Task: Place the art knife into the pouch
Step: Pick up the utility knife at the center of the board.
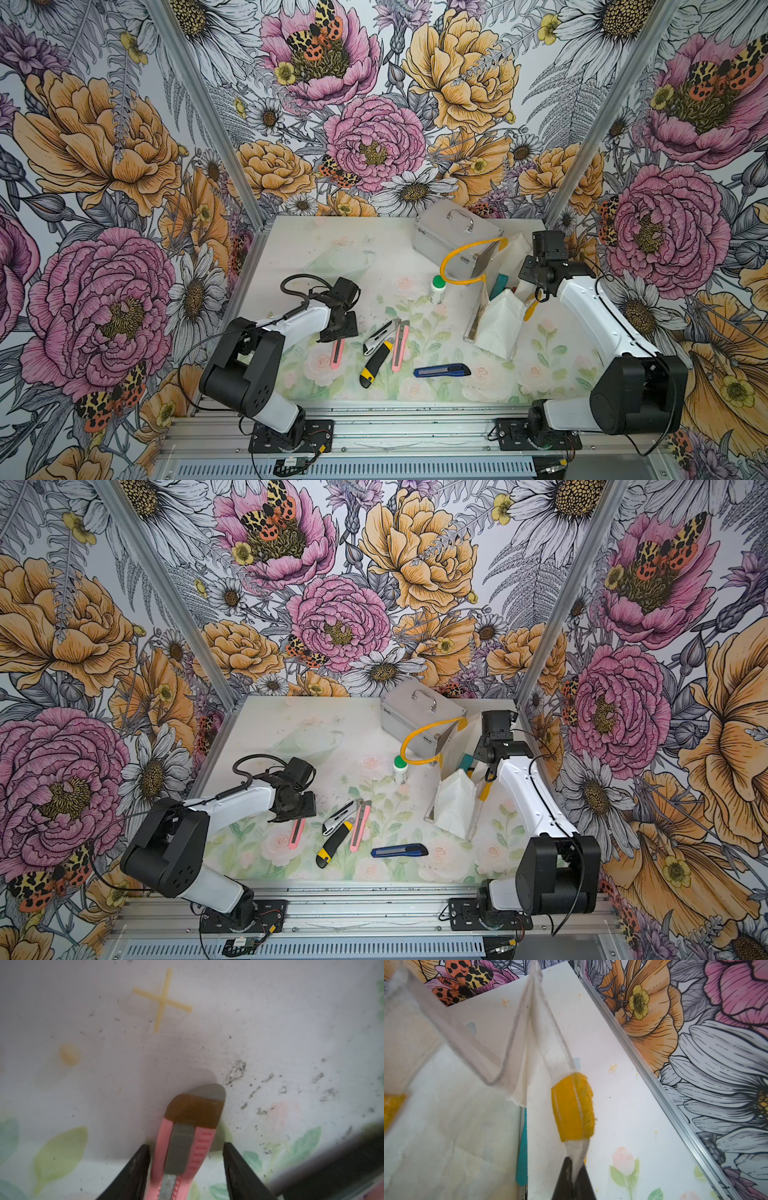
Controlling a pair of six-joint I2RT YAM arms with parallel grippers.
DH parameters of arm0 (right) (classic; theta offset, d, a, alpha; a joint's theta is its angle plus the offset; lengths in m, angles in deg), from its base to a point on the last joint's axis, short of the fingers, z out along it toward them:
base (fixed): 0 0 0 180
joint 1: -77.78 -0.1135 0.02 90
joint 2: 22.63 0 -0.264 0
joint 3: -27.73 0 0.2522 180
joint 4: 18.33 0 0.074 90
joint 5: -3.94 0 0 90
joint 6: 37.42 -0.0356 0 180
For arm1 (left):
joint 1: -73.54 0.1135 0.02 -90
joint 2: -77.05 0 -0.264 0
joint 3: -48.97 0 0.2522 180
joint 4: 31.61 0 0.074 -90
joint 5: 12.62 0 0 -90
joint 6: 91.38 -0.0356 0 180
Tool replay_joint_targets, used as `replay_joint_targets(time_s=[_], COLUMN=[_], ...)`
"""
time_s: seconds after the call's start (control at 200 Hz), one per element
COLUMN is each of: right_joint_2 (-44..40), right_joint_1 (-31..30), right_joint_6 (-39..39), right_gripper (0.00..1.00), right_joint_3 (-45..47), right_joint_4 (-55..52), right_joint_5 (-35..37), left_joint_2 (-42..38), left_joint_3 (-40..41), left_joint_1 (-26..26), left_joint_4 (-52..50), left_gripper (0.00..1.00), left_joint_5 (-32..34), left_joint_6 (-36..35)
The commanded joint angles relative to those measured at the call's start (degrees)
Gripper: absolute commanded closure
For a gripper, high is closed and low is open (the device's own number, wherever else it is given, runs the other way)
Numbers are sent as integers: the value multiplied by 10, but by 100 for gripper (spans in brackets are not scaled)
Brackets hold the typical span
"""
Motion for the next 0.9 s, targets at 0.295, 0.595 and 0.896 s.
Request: replay_joint_targets(time_s=[0.295, 0.595, 0.896], right_joint_2=[-14, -15, -32], right_joint_1=[1, 2, 0], right_joint_6=[-5, -9, -24], right_gripper=[100, 100, 100], right_joint_3=[-10, 1, 17], right_joint_4=[17, 17, 17], right_joint_5=[11, 13, 16], left_joint_2=[21, 33, 222], left_joint_3=[-39, -193, -569], left_joint_1=[-2, -25, -118], left_joint_4=[12, 8, 15], left_gripper=[68, 69, 71], left_joint_5=[-12, -9, -55], left_joint_6=[-11, -66, -171])
